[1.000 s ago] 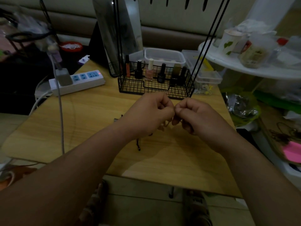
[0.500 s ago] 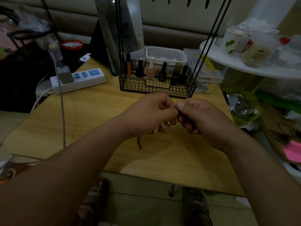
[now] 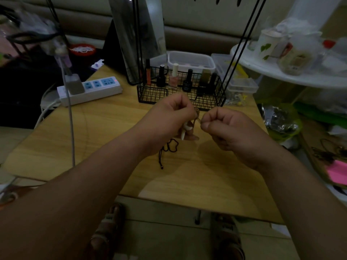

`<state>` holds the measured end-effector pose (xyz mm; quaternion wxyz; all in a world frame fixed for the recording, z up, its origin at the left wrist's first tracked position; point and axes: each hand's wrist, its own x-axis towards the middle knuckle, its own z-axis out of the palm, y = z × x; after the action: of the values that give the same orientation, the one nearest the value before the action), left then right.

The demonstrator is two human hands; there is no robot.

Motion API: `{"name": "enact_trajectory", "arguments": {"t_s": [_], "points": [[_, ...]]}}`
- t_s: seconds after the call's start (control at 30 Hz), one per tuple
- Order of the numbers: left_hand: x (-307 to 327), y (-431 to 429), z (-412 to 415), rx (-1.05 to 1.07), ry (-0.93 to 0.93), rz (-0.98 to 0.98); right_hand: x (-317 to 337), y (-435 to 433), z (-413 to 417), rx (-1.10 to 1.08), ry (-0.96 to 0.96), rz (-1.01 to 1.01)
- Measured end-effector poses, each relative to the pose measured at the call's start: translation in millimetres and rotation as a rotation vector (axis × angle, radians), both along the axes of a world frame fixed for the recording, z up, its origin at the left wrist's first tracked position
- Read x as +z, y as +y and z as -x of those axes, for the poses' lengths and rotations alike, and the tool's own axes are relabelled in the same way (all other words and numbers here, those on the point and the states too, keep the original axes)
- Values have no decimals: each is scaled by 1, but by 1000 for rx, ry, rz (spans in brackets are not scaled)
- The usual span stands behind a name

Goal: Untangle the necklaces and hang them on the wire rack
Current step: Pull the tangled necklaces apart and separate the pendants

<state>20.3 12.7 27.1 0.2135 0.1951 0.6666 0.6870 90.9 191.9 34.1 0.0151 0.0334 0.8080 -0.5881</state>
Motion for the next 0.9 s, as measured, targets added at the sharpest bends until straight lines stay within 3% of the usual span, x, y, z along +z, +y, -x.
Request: {"name": "enact_trajectory", "arguments": {"t_s": [0.2,0.37,0.63,0.77,0.9], "points": [[-3,0,4,0,90,59,-2,-2,-1,-38,48,-68],[-8,-2,7,4,290,202,-2,-4,-4,-52,48,-93],[-12,3,-1,24,542,360,-4,-5,-6,-142,103,-295],[-12,4,-1,29,533,346,-4,-6,-5,-205,138,-184],[-12,4,1,-1,456,338,-6,-5,-4,-213,44,-20]]}}
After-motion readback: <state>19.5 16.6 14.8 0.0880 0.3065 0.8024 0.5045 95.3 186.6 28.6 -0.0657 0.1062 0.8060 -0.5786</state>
